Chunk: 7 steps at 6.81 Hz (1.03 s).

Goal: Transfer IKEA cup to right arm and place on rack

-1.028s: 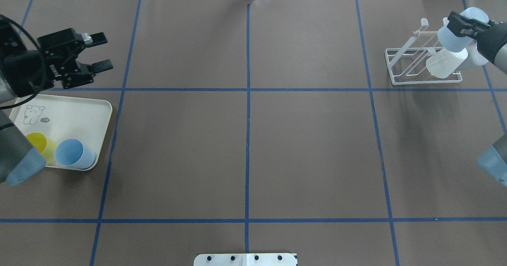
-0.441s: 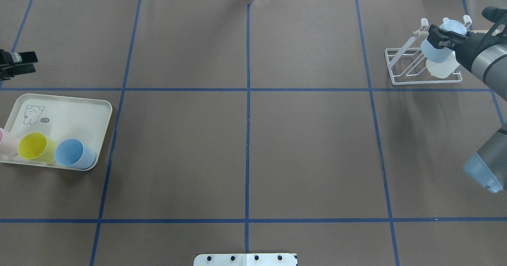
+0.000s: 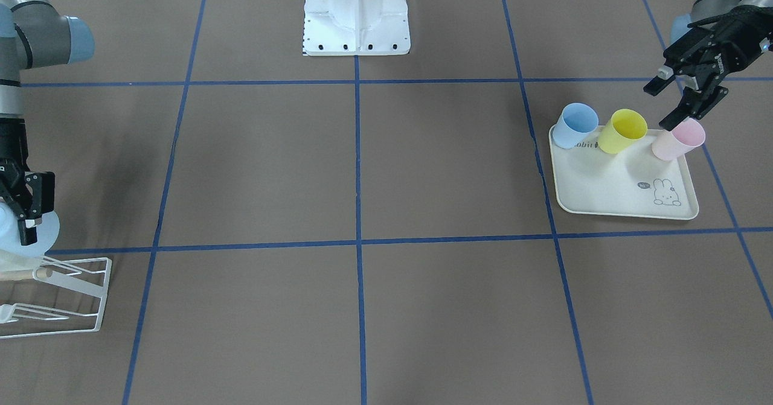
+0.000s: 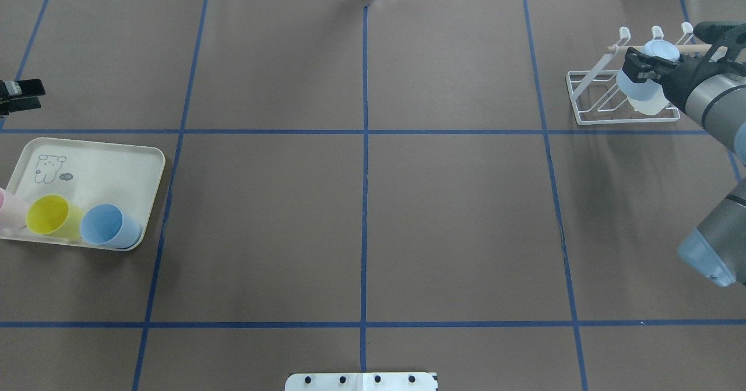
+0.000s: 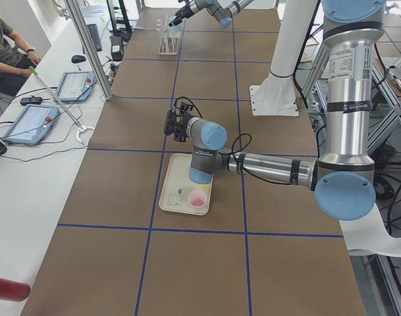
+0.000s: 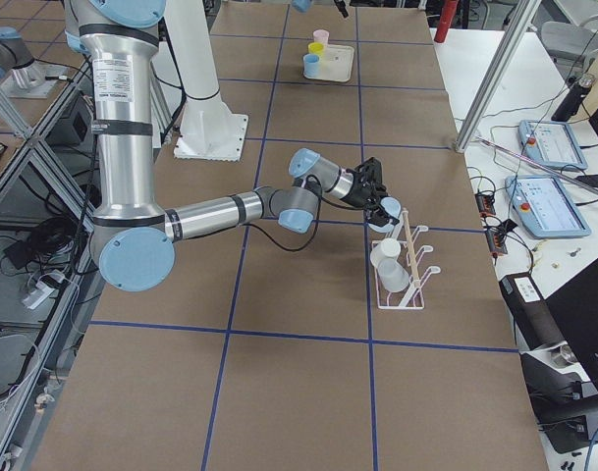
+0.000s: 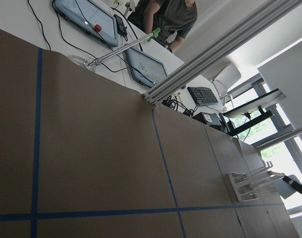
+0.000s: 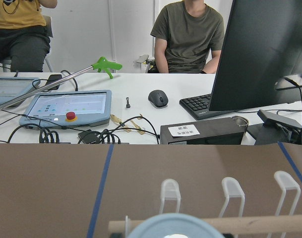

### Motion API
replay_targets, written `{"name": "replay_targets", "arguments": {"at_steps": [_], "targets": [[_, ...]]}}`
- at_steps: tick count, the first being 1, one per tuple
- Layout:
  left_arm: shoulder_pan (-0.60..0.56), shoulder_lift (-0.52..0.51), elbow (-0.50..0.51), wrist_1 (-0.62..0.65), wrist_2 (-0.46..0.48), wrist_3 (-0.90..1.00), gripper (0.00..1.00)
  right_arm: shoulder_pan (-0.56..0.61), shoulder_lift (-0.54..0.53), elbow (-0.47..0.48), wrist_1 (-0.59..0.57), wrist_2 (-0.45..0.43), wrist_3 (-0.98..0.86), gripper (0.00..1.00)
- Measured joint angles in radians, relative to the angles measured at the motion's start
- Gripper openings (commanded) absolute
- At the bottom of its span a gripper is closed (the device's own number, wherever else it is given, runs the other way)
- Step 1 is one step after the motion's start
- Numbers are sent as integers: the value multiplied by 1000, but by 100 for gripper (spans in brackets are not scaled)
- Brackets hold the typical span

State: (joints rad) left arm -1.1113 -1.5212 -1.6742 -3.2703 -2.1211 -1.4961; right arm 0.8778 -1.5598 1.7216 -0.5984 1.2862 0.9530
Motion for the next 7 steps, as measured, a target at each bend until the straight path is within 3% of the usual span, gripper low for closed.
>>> {"name": "replay_targets", "arguments": {"at_steps": [5, 6, 7], "targets": [[0, 7, 1, -1, -2, 1, 100, -6, 23, -53, 1, -2, -25, 0], [0, 18, 1, -1, -3, 15, 100, -14, 32, -67, 1, -1, -25, 36], [-1, 37, 1, 0, -3, 50, 100, -24, 39, -73, 2, 0, -25, 99]]}}
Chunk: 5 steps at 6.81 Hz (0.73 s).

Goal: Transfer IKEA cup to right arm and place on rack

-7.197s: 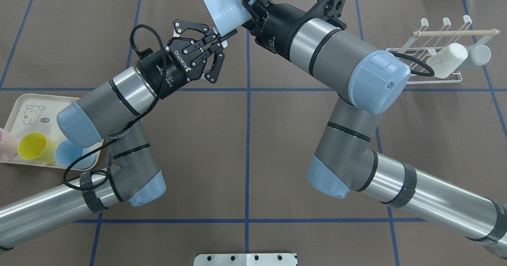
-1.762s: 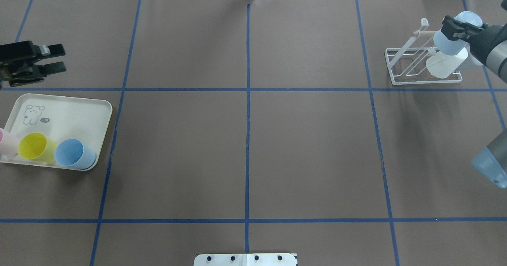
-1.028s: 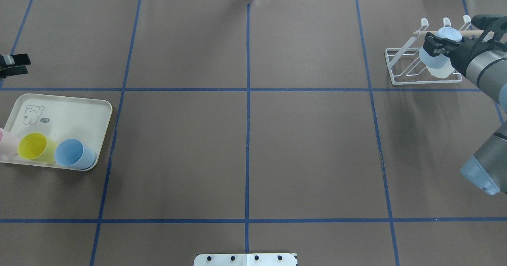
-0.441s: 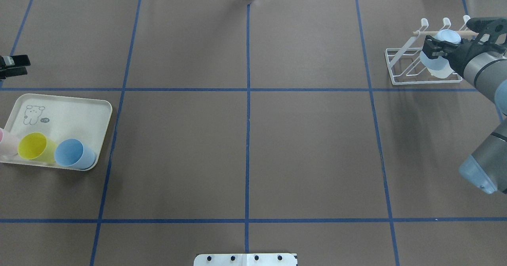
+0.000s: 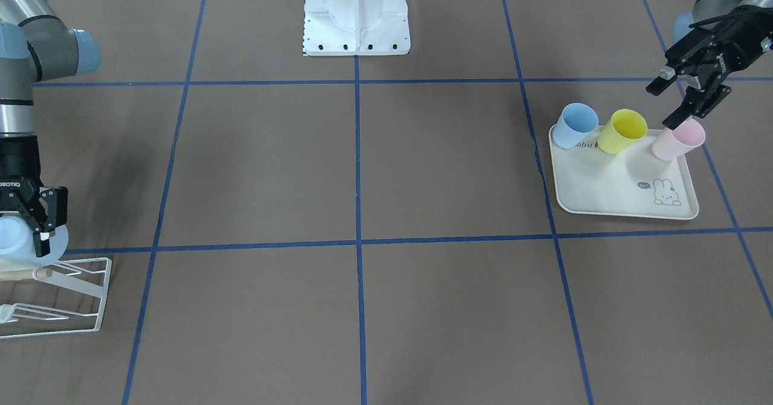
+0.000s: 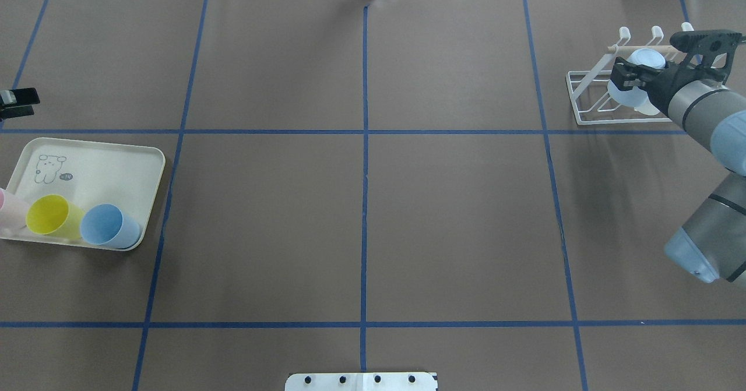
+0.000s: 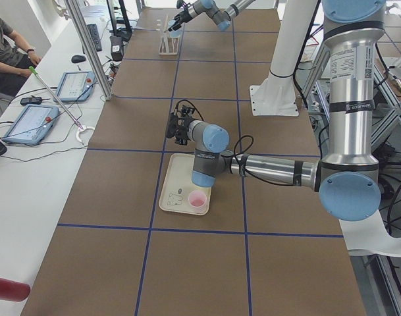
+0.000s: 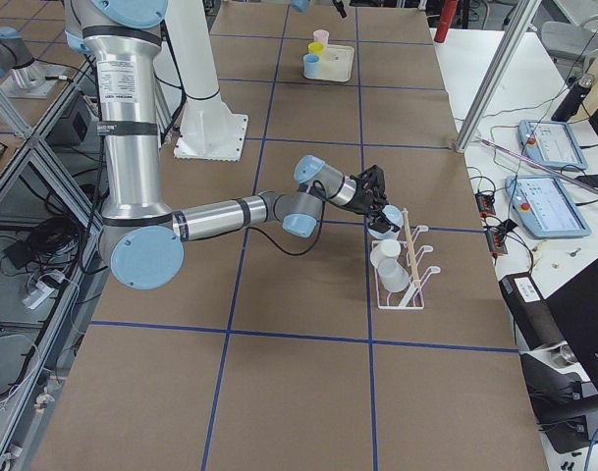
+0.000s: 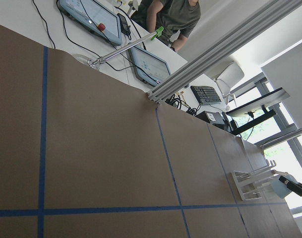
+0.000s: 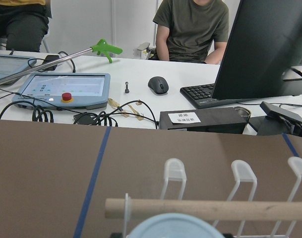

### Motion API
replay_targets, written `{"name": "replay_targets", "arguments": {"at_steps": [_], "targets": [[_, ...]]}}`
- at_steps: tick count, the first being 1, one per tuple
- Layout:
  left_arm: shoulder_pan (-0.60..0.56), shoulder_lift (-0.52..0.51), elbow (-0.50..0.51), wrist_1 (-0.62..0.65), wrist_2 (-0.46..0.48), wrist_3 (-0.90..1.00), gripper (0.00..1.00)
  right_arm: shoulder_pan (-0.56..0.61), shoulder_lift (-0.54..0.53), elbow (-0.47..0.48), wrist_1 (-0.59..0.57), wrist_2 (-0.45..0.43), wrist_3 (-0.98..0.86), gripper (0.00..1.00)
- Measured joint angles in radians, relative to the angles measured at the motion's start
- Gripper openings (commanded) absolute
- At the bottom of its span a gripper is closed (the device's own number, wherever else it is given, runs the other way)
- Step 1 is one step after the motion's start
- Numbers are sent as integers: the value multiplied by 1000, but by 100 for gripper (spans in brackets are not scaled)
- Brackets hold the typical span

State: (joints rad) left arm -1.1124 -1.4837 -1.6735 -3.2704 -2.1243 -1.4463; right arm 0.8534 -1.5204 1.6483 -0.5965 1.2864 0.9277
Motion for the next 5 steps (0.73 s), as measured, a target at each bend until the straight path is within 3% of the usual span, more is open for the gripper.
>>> {"name": "replay_targets", "arguments": {"at_steps": [3, 5], "targets": [[-16, 86, 0, 0, -23, 126, 100, -10, 3, 18, 2, 29, -25, 100], [-59, 118, 9, 0, -68, 187, 100, 7, -5, 67, -1, 106, -51, 100]]}}
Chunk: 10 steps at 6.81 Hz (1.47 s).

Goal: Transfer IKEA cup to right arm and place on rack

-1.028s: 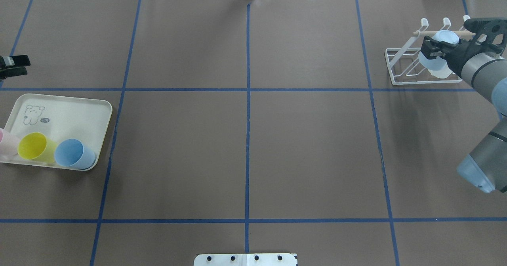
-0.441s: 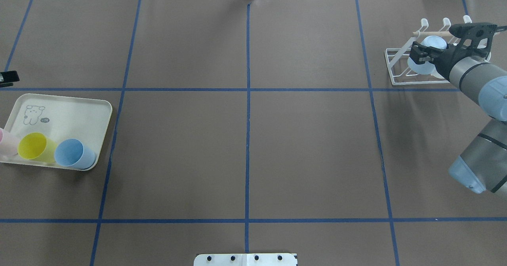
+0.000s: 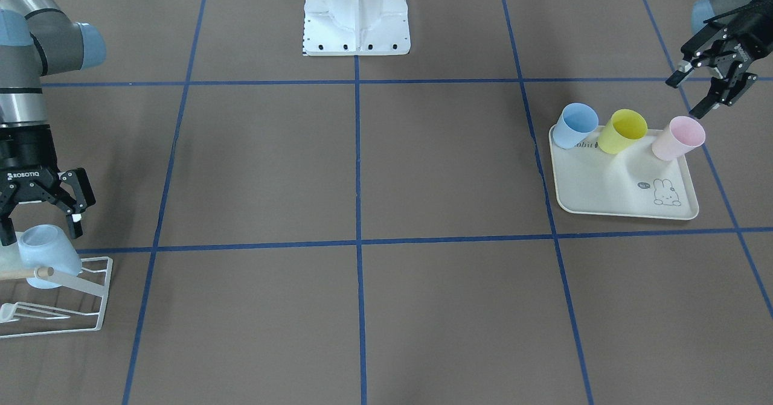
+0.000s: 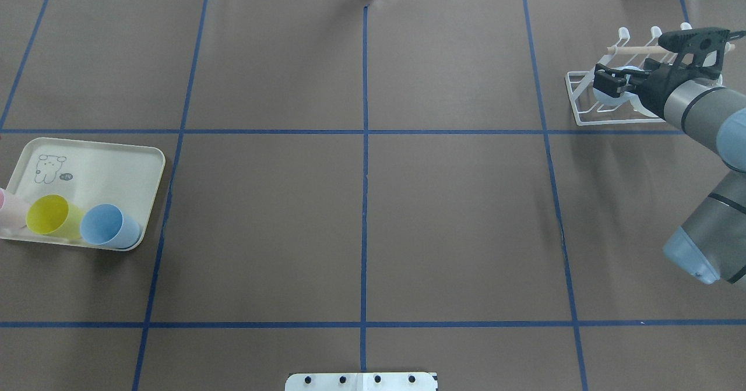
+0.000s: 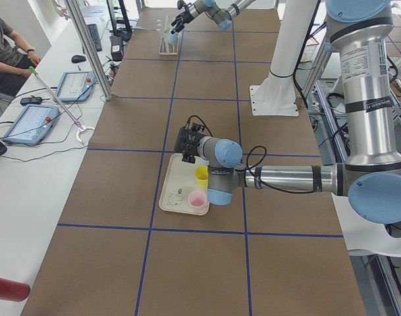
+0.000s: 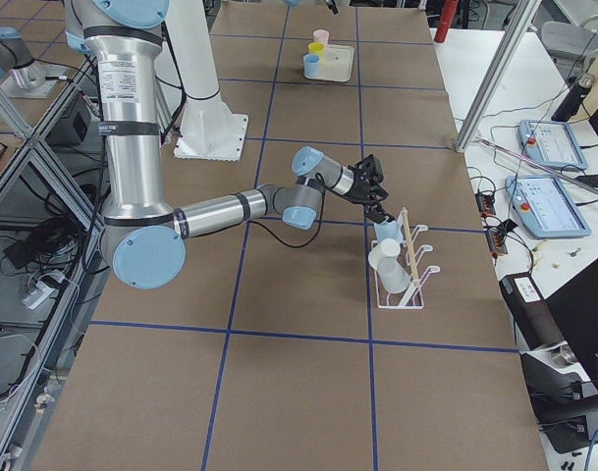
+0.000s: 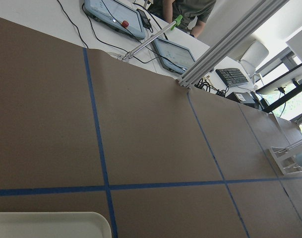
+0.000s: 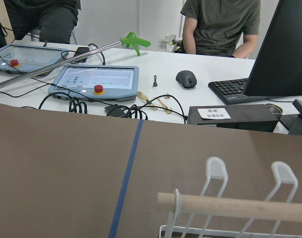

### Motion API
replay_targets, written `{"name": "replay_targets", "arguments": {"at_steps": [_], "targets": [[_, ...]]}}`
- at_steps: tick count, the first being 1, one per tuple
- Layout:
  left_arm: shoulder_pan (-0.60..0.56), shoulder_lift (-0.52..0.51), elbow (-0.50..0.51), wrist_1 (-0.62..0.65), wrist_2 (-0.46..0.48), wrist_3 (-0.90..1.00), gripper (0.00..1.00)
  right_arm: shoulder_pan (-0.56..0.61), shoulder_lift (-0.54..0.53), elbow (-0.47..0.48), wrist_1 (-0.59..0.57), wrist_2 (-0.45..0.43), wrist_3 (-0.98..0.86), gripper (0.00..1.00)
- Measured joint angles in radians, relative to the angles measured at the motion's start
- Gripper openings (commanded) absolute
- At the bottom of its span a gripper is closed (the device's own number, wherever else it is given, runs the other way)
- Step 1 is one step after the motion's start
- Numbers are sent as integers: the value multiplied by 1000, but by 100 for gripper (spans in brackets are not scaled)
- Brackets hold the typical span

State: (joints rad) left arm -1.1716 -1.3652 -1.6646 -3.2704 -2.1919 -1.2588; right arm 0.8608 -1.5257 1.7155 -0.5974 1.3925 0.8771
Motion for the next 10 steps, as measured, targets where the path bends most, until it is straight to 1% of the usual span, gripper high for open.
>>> {"name": "replay_targets", "arguments": {"at_steps": [1, 2, 4, 5, 7, 8, 10], "targets": [[-31, 20, 13, 4, -22, 56, 100, 10, -5, 26, -1, 35, -3, 100], [-60, 54, 21, 29, -39, 155, 100, 17, -10, 59, -8, 71, 0, 100], [-90, 123, 17, 140, -50, 397, 100, 30, -15, 152, -78, 143, 13, 100], [-93, 138, 14, 225, -51, 494, 100, 35, -15, 199, -118, 185, 33, 100], [-94, 144, 9, 427, -49, 681, 100, 39, -9, 264, -146, 260, 119, 100], [-90, 145, 9, 526, -45, 768, 100, 38, 1, 282, -148, 280, 176, 100], [-80, 129, 9, 696, -38, 902, 100, 36, 30, 295, -149, 293, 258, 100]]}}
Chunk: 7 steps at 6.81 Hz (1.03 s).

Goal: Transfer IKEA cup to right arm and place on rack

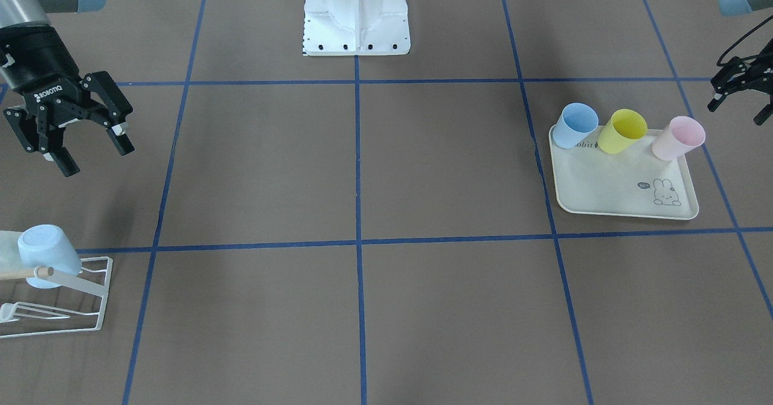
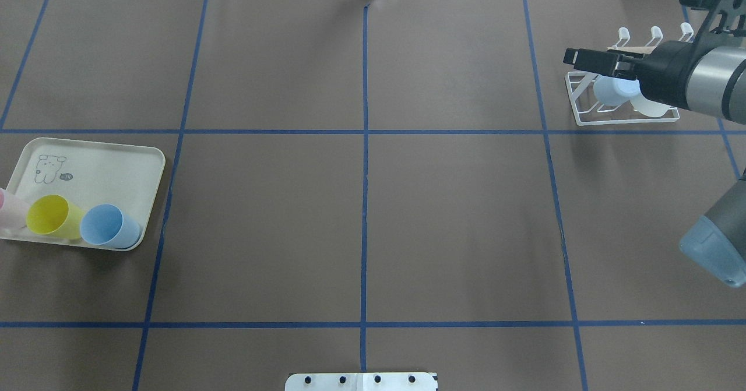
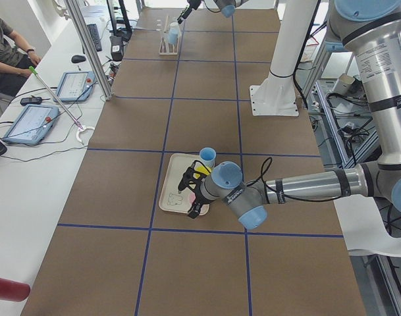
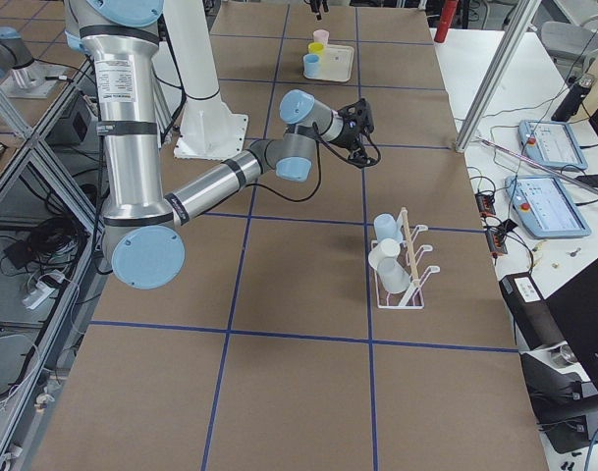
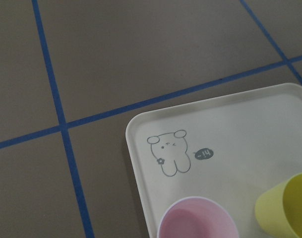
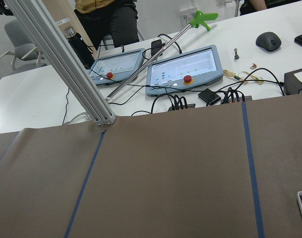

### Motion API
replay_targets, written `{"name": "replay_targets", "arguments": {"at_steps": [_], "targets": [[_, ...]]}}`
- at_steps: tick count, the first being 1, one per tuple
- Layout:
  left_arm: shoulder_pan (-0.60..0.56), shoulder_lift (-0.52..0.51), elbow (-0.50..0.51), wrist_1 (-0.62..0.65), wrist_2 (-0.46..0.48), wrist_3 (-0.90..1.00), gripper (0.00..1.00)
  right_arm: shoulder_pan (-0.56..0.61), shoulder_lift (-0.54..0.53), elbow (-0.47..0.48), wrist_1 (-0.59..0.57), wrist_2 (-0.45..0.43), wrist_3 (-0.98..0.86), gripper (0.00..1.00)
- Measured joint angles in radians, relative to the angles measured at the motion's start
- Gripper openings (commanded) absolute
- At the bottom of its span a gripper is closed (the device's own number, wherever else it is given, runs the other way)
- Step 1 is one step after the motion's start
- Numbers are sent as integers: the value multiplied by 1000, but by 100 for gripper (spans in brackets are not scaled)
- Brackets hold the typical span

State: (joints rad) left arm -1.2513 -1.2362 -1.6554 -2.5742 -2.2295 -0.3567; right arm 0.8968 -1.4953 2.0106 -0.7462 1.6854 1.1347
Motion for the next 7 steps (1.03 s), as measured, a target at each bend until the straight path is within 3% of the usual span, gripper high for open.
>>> {"name": "replay_targets", "arguments": {"at_steps": [2, 7], "targets": [[2, -13, 0, 68, 9, 44, 100, -1, 18, 0, -1, 7, 25, 100], [66, -43, 11, 80, 40, 38, 100, 1, 29, -6, 1, 17, 30, 100]]}}
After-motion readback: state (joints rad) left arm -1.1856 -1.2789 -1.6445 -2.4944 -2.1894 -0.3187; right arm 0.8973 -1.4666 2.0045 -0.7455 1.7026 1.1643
